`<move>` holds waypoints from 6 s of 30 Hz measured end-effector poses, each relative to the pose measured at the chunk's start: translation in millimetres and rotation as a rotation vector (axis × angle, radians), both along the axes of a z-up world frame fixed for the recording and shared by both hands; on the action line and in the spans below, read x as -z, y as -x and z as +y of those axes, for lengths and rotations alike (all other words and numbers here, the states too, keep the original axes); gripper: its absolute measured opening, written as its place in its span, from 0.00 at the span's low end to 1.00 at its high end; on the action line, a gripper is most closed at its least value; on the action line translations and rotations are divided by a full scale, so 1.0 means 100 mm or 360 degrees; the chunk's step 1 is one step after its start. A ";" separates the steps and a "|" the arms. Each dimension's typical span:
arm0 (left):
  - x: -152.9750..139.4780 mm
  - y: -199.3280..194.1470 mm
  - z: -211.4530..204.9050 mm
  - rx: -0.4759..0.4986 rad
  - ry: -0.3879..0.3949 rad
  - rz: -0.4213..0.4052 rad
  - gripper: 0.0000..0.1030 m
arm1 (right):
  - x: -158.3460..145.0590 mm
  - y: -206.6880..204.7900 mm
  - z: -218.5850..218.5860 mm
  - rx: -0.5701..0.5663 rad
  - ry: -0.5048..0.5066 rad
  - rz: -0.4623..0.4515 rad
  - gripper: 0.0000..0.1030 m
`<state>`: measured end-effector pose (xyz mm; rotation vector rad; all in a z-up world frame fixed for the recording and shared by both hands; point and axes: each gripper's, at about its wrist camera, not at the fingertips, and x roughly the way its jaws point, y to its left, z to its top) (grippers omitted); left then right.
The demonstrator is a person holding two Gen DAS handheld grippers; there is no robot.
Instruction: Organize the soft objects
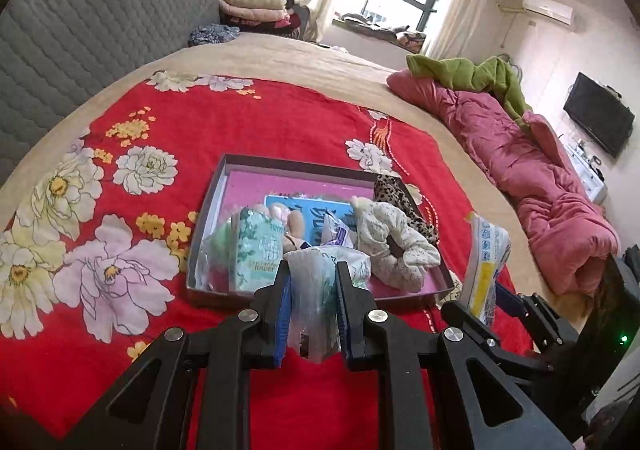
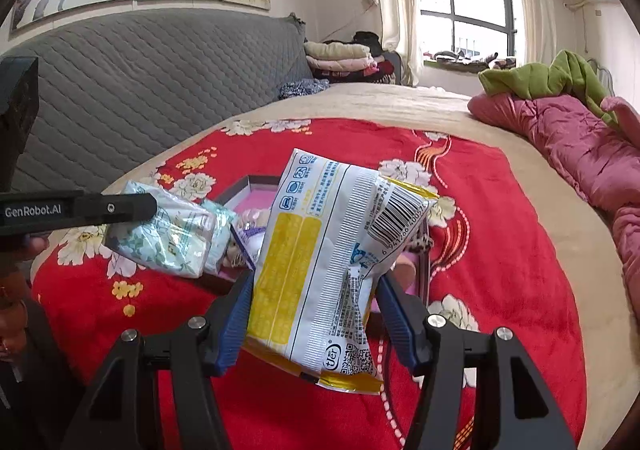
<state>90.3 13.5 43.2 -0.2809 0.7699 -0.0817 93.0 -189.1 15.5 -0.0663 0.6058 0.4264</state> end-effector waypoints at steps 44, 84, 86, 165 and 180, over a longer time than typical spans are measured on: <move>0.53 -0.89 -0.12 -0.0035 -0.0222 0.0081 0.22 | 0.45 -0.84 0.51 -0.0092 0.0336 0.0070 0.61; 0.15 -0.24 -0.16 -0.0052 -0.0337 -0.0053 0.76 | 0.02 -0.28 0.15 0.0108 0.0073 -0.0032 0.68; 0.12 -0.18 -0.14 -0.0062 -0.0345 -0.0055 0.76 | 0.01 -0.20 0.16 0.0127 0.0073 -0.0036 0.68; 0.38 0.75 -0.06 -0.0220 -0.0360 0.0117 0.77 | 0.21 0.60 0.29 0.0280 0.0052 0.0121 0.69; 0.46 0.72 -0.04 -0.0224 -0.0343 0.0152 0.77 | 0.26 0.56 0.27 0.0285 0.0057 0.0138 0.69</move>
